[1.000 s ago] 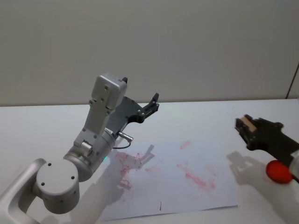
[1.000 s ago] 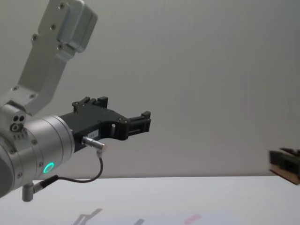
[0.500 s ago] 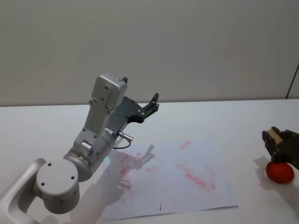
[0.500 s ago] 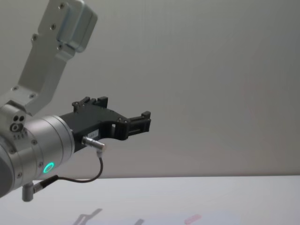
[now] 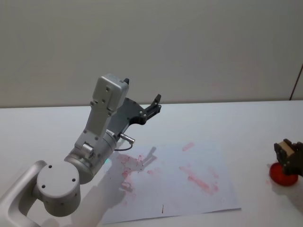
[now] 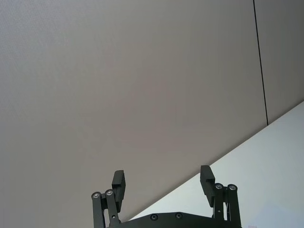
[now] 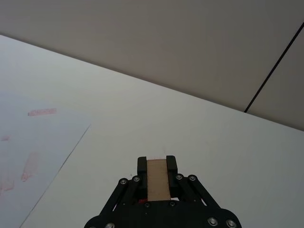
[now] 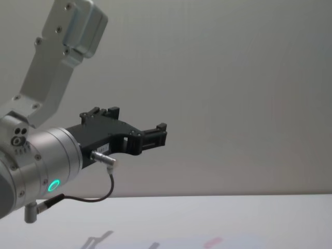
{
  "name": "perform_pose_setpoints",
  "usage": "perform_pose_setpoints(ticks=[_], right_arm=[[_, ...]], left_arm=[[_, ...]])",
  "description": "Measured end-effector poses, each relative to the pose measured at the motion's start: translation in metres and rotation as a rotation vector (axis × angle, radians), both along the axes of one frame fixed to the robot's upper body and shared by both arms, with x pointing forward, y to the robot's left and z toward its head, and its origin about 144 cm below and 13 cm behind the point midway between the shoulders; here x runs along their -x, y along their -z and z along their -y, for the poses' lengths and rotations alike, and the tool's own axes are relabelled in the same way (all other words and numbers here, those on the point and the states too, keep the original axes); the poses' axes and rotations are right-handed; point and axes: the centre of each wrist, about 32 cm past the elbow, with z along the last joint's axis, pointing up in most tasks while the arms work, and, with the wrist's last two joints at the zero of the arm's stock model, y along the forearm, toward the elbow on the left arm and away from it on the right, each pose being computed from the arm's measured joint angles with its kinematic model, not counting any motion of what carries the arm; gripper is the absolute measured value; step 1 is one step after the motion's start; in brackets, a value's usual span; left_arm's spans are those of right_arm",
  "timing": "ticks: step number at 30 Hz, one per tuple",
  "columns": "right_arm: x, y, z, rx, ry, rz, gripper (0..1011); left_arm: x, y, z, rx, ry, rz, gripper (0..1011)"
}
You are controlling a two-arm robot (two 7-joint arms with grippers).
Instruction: Use the one hand to pick up the stamp and affix it onto the A4 paper.
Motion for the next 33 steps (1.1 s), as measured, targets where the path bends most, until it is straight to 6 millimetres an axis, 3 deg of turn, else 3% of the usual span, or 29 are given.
perform_pose_setpoints(ticks=[27, 33], right_arm=[[0.006, 0.018, 0.0, 0.0, 0.056, -0.053, 218], [0.007, 0.02, 0.0, -0.001, 0.062, -0.056, 362]], left_arm=[[0.0, 0.0, 0.0, 0.0, 0.0, 0.0, 1001], [0.0, 0.0, 0.0, 0.0, 0.0, 0.0, 1001]])
